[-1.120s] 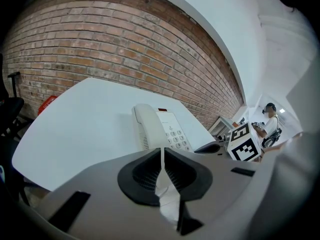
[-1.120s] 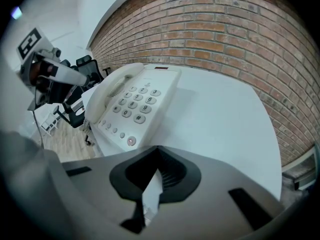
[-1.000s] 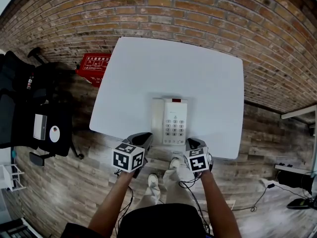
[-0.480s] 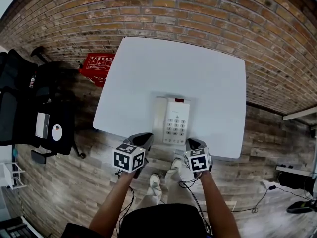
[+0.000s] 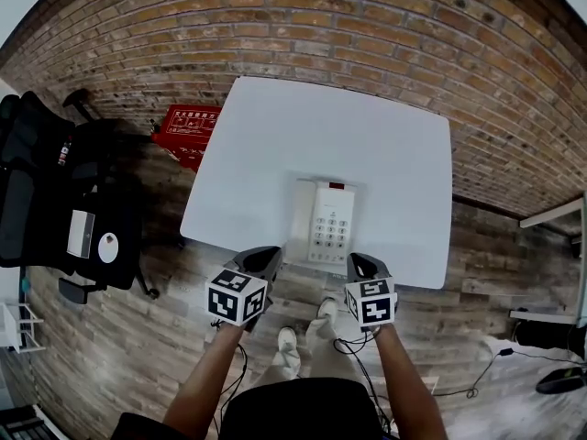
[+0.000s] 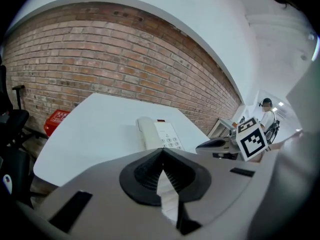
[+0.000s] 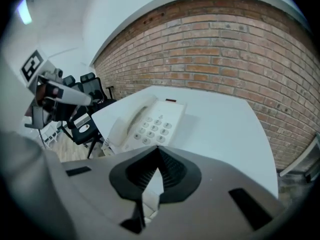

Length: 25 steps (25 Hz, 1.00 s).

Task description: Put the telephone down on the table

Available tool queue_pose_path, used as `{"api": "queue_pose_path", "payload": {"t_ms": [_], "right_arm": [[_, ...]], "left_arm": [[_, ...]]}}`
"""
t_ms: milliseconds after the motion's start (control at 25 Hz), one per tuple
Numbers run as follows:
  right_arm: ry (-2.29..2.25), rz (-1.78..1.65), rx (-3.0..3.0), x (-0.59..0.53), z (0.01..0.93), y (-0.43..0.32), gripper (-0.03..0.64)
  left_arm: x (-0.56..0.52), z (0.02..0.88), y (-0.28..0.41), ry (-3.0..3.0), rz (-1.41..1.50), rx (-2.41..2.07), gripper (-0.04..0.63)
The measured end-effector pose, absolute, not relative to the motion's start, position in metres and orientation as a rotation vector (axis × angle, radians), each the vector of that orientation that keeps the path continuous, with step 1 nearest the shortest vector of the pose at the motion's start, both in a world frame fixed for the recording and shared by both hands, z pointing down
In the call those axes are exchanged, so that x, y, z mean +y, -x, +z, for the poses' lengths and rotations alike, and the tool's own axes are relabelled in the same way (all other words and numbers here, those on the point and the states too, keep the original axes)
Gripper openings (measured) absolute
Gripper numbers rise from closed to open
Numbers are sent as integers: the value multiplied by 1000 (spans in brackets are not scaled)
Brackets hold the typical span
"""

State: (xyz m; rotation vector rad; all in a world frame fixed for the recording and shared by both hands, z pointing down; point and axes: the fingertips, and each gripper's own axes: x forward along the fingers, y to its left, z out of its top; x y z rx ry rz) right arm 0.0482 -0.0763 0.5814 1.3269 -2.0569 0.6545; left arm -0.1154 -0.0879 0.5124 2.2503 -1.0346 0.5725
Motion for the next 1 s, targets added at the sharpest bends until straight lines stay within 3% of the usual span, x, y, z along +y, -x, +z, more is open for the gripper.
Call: {"api": "queue_pose_path", "payload": {"t_ms": [360, 1000], "right_arm": [[-1413, 565, -2295, -50, 477, -7, 9], [-1535, 395, -2466, 28, 371, 30, 9]], "left_arm": [[-57, 460, 112, -2409, 474, -1016, 9], [10, 376, 119, -2655, 357, -983, 9]]}}
